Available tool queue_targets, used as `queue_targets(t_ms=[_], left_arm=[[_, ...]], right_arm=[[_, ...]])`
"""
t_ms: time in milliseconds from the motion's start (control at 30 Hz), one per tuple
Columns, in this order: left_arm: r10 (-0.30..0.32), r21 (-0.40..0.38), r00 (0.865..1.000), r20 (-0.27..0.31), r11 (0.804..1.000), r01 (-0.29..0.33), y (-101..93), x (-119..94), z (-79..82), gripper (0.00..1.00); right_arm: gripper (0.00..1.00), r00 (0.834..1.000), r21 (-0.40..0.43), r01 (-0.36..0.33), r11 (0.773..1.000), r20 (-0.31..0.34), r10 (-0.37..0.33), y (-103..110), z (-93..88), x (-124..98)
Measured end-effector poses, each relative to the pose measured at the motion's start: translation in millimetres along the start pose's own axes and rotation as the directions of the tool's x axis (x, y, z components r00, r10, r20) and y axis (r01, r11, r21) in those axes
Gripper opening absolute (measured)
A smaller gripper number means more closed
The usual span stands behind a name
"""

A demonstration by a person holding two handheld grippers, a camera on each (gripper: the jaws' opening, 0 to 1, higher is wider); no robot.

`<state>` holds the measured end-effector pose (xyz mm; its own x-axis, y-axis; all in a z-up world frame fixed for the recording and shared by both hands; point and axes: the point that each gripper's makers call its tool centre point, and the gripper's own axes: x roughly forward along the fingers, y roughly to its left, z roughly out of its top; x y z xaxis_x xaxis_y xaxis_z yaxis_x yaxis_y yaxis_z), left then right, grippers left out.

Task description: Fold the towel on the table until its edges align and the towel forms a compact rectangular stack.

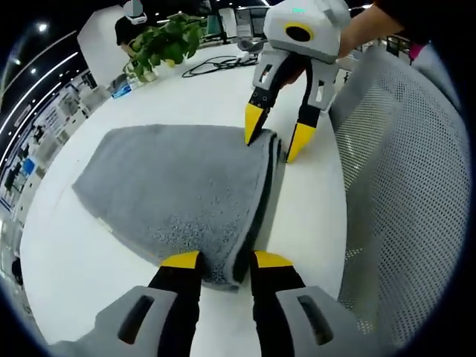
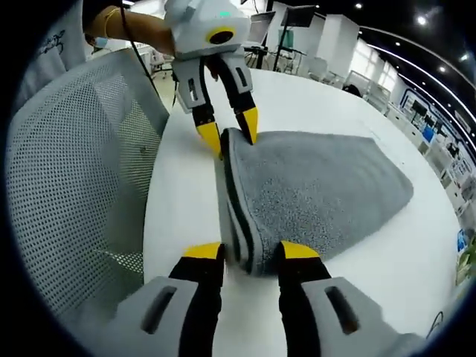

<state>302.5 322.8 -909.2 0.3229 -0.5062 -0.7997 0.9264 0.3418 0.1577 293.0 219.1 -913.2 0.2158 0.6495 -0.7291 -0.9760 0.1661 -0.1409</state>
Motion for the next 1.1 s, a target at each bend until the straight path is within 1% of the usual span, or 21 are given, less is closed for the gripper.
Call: queue_targets(t_ms=[100, 133, 167, 233, 300, 367, 400, 467, 533, 567, 633, 733, 833, 967, 1033, 1100], left_arm=[[0.007, -0.028, 1.000, 0.017, 1.000, -0.007, 1.5, 2.4, 0.4, 0.23], [0.005, -0.042, 1.000, 0.022, 0.999, -0.004, 0.9, 3.0, -0.2, 0.23], [0.007, -0.040, 1.000, 0.027, 0.999, -0.006, 1.3, 3.2, 0.1, 0.23], [0.011, -0.044, 0.999, 0.035, 0.999, -0.010, 1.2, 1.8, -0.7, 0.23], [0.038, -0.045, 0.998, 0.041, 0.998, -0.036, 3.7, 3.5, -1.7, 0.19], [0.043, -0.045, 0.998, 0.040, 0.998, -0.041, 4.8, 6.2, -2.2, 0.15], [0.047, -0.050, 0.998, 0.032, 0.998, -0.045, 5.6, 6.8, -2.3, 0.14], [0.060, -0.026, 0.998, 0.020, 0.998, -0.059, 8.0, 8.5, -2.8, 0.10], [0.069, -0.045, 0.997, 0.024, 0.997, -0.068, 9.9, 8.2, -1.4, 0.09], [0.072, -0.051, 0.997, 0.029, 0.996, -0.071, 10.0, 8.3, -2.3, 0.08], [0.079, -0.063, 0.996, 0.044, 0.995, -0.077, 10.3, 7.4, -2.7, 0.08], [0.081, -0.085, 0.995, 0.053, 0.993, -0.076, 11.2, 6.8, -2.3, 0.08], [0.078, -0.077, 0.996, 0.035, 0.994, -0.076, 11.6, 7.9, -3.4, 0.08], [0.065, -0.076, 0.997, 0.029, 0.995, -0.062, 7.9, 6.9, -3.1, 0.08], [0.057, -0.079, 0.998, 0.029, 0.995, -0.055, 5.2, 5.7, -2.3, 0.08], [0.030, -0.080, 0.999, 0.024, 0.996, -0.028, -2.6, 3.7, -2.6, 0.08]], right_arm=[[0.17, 1.000, -0.018, 0.005, 1.000, 0.009, -0.005, -4.6, -2.0, 0.7], [0.17, 1.000, -0.037, 0.000, 0.999, 0.009, 0.001, -4.9, -1.8, 1.3], [0.16, 1.000, -0.040, -0.003, 0.999, 0.009, 0.003, -4.5, -0.9, 1.2], [0.13, 1.000, -0.038, 0.009, 0.999, 0.006, -0.009, -7.4, -1.6, 2.7], [0.10, 1.000, -0.034, 0.014, 0.999, 0.008, -0.014, -10.0, -0.2, 3.9], [0.08, 1.000, -0.021, 0.013, 1.000, 0.001, -0.013, -12.7, 1.6, 3.4], [0.07, 1.000, -0.015, 0.011, 1.000, -0.005, -0.011, -13.4, 2.4, 3.7], [0.07, 1.000, -0.019, 0.012, 1.000, -0.005, -0.012, -12.9, 2.2, 4.2], [0.06, 1.000, 0.004, 0.019, 1.000, 0.003, -0.019, -13.7, 2.3, 4.3], [0.06, 1.000, 0.061, 0.023, 0.998, 0.015, -0.024, -13.8, 2.3, 4.0], [0.05, 0.999, 0.134, 0.025, 0.991, 0.033, -0.029, -15.3, 2.7, 3.5], [0.05, 0.999, 0.116, 0.036, 0.993, 0.026, -0.039, -14.6, 2.7, 4.0], [0.05, 0.998, 0.103, 0.061, 0.993, 0.015, -0.062, -12.8, 3.2, 4.3], [0.05, 0.998, 0.142, 0.062, 0.988, 0.021, -0.065, -13.7, 2.5, 3.5], [0.05, 0.998, 0.142, 0.059, 0.988, 0.020, -0.063, -12.1, 2.3, 3.0], [0.05, 0.999, 0.152, 0.049, 0.987, 0.015, -0.052, -6.3, 2.2, 1.7]])
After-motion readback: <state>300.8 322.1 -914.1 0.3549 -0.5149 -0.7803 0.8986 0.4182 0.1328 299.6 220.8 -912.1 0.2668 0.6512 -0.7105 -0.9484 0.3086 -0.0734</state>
